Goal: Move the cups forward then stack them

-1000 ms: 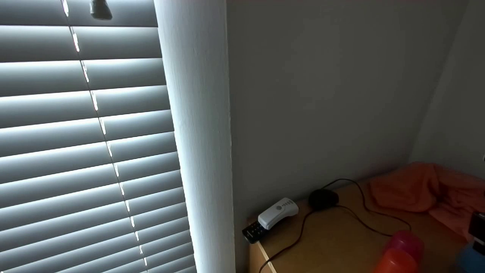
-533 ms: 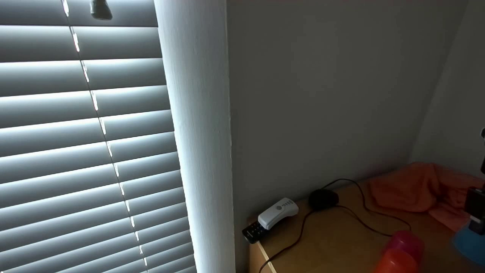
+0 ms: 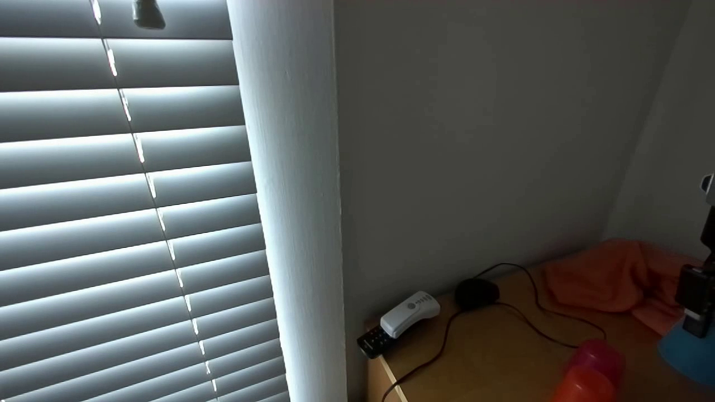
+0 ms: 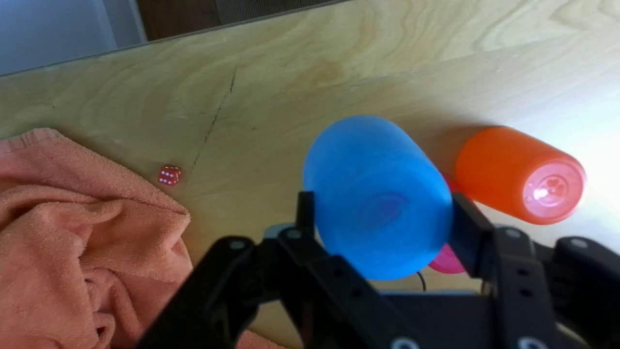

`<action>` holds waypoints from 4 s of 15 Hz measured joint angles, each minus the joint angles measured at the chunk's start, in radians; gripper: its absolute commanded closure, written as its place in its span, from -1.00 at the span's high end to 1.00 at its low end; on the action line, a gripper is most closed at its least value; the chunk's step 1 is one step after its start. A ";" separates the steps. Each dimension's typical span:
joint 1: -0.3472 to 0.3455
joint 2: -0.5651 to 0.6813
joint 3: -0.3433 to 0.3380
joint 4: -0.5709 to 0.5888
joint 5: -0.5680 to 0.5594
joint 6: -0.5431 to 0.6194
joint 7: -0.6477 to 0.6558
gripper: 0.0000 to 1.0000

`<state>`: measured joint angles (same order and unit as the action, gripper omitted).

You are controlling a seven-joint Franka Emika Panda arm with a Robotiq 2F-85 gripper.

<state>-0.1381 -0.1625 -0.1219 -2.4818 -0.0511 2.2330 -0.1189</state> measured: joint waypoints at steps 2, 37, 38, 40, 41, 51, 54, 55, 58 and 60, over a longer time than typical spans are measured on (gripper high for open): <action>0.025 0.000 0.017 0.007 0.002 0.000 -0.014 -0.17; 0.122 0.183 0.104 0.150 0.064 -0.003 -0.186 -0.17; 0.122 0.185 0.104 0.152 0.061 -0.003 -0.186 -0.17; 0.122 0.186 0.106 0.154 0.058 -0.004 -0.186 -0.17; 0.122 0.186 0.107 0.154 0.056 -0.004 -0.186 0.83; 0.124 0.207 0.118 0.154 0.053 -0.006 -0.186 0.98; 0.123 0.203 0.118 0.154 0.047 -0.006 -0.186 1.00; 0.123 0.198 0.118 0.154 0.044 -0.006 -0.186 1.00; 0.120 0.162 0.114 0.150 0.037 -0.006 -0.187 1.00; 0.117 0.118 0.112 0.142 0.036 -0.006 -0.193 1.00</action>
<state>-0.0209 -0.0449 -0.0101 -2.3401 -0.0149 2.2267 -0.3122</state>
